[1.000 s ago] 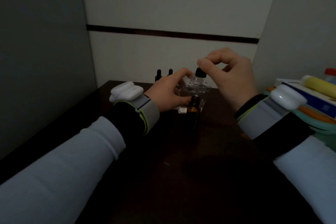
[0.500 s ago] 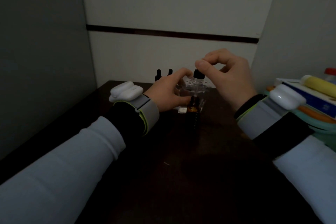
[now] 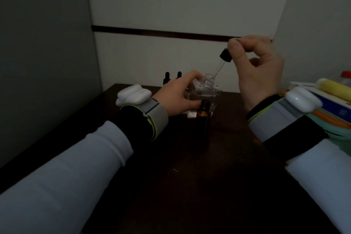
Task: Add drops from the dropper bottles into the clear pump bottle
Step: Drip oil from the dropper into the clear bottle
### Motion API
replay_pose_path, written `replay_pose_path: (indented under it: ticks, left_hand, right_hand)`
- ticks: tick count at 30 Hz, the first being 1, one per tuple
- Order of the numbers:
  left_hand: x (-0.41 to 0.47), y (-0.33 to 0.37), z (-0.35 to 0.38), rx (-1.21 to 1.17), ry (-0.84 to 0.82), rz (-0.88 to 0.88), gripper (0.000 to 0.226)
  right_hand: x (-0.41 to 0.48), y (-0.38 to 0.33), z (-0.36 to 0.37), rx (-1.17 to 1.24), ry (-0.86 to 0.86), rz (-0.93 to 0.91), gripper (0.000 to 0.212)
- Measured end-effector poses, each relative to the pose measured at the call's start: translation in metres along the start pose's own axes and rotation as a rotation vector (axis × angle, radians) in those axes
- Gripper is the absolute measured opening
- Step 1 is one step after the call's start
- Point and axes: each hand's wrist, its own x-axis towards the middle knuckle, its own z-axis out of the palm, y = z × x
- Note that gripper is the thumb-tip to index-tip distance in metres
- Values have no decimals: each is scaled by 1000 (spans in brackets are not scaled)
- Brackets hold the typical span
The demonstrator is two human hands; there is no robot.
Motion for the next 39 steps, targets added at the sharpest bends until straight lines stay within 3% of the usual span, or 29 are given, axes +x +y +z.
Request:
replay_pose_path:
  ticks: [8, 15, 30, 33, 39]
  left_hand:
    - [0, -1, 0, -15, -9, -6, 52]
    - [-2, 2, 0, -10, -10, -12, 54]
    - [-2, 3, 0, -12, -5, -10, 53]
    - [-2, 2, 0, -13, 1, -9, 52]
    - [-1, 1, 0, 3, 4, -6, 52]
  right_hand:
    - [1, -4, 2, 18, 3, -41, 6]
    - [-10, 12, 6, -114, -228, 49, 17]
    - [-10, 11, 6, -104, -262, 57, 19]
    - [-10, 9, 7, -123, -224, 34, 19]
    - [9, -12, -4, -43, 20, -27, 5]
